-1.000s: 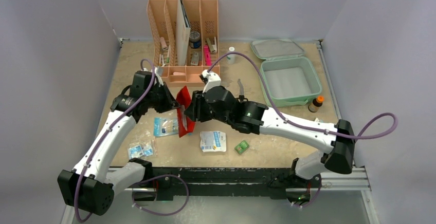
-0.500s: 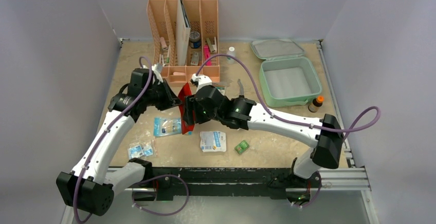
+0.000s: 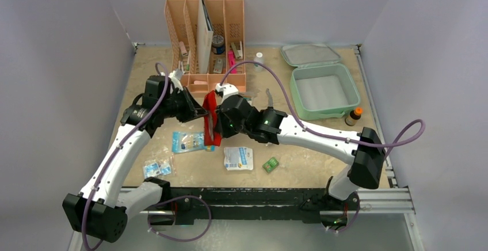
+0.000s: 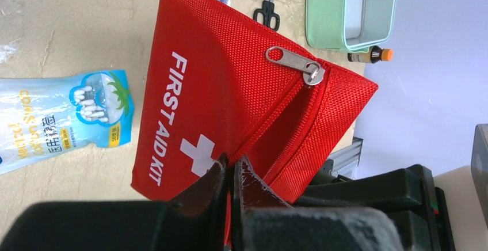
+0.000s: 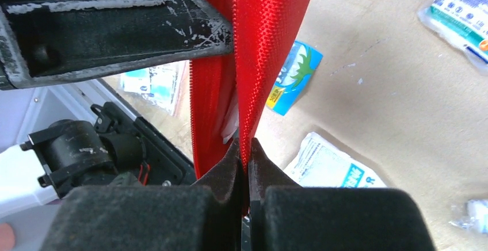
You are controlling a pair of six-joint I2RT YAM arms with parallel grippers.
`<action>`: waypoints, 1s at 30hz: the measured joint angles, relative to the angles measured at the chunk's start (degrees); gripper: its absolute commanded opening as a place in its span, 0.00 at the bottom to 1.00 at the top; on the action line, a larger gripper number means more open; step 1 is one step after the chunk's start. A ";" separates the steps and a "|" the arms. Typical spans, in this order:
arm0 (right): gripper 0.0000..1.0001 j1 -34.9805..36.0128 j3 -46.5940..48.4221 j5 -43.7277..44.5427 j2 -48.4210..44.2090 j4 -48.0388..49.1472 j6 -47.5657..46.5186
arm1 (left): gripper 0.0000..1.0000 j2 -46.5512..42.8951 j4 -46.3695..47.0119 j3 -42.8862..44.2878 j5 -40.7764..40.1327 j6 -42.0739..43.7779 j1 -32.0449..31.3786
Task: Organize the medicine kit
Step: Place the medical item at the medicine pouch.
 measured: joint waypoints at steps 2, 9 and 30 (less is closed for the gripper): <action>0.00 -0.70 -0.66 -0.50 -0.57 0.46 -1.44 | 0.09 -0.31 0.02 0.00 0.26 0.37 0.00; 0.00 -10.78 -7.61 -12.41 -7.15 2.27 -11.30 | 0.37 -3.34 3.10 0.00 6.32 8.63 0.00; 0.00 -14.58 -8.00 -39.60 -17.42 -18.27 -39.82 | 0.48 -6.75 10.84 -0.46 38.97 43.25 -1.95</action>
